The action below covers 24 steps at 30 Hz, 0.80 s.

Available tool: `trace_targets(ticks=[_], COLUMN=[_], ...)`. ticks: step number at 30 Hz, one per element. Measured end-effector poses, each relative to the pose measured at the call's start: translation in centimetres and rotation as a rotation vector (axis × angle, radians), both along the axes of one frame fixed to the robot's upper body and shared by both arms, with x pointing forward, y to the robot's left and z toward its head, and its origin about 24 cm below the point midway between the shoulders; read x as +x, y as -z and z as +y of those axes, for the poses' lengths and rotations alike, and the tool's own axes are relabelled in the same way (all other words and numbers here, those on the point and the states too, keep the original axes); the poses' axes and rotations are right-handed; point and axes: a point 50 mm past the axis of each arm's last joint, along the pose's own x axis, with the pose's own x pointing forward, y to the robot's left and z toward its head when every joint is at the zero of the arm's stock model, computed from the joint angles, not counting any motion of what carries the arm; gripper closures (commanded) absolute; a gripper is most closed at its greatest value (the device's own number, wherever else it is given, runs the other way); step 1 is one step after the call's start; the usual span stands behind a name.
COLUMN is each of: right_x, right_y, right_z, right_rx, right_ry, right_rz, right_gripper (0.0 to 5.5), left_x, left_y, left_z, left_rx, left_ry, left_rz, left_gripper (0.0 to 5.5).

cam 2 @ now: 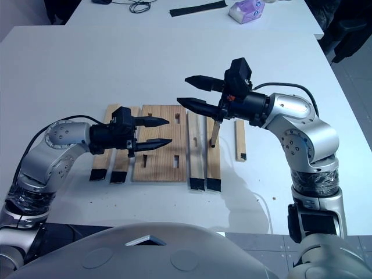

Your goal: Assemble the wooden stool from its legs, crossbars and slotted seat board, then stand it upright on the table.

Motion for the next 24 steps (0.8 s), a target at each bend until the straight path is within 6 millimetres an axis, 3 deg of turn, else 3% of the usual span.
trace_targets(ticks=[4, 10, 12, 14, 15, 18, 24], right_x=[0.7, 1.3, 1.1, 0.9, 0.9, 0.3, 0.4], right_y=[-1.4, -5.5, -5.8, -4.6, -2.9, 4.3, 5.1], right_z=[0.5, 0.9, 1.0, 1.0, 1.0, 0.0, -1.1], right_rx=[0.02, 0.142, 0.151, 0.108, 0.052, -0.102, -0.132], right_ry=[0.003, 0.012, -0.002, -0.009, -0.011, 0.019, 0.011], right_rz=[-0.052, -0.147, -0.155, -0.137, -0.112, 0.071, -0.023], right_gripper=[2.66, 2.66, 2.66, 2.66, 2.66, 2.66, 2.66], left_x=[0.0, 0.0, 0.0, 0.0, 0.0, 0.0, 0.0], left_y=[0.1, 0.2, 0.2, 0.2, 0.2, 0.2, 0.2], left_z=[-0.1, -0.2, -0.2, -0.2, -0.2, -0.1, -0.2], left_rx=[-0.001, 0.007, 0.007, 0.008, 0.008, 0.009, 0.009], left_ry=[-0.003, -0.003, -0.003, -0.003, -0.003, -0.001, 0.008], left_rz=[-0.001, -0.002, -0.002, -0.002, -0.002, -0.001, 0.0], left_gripper=[3.02, 3.02, 3.02, 3.02, 3.02, 3.02, 3.02])
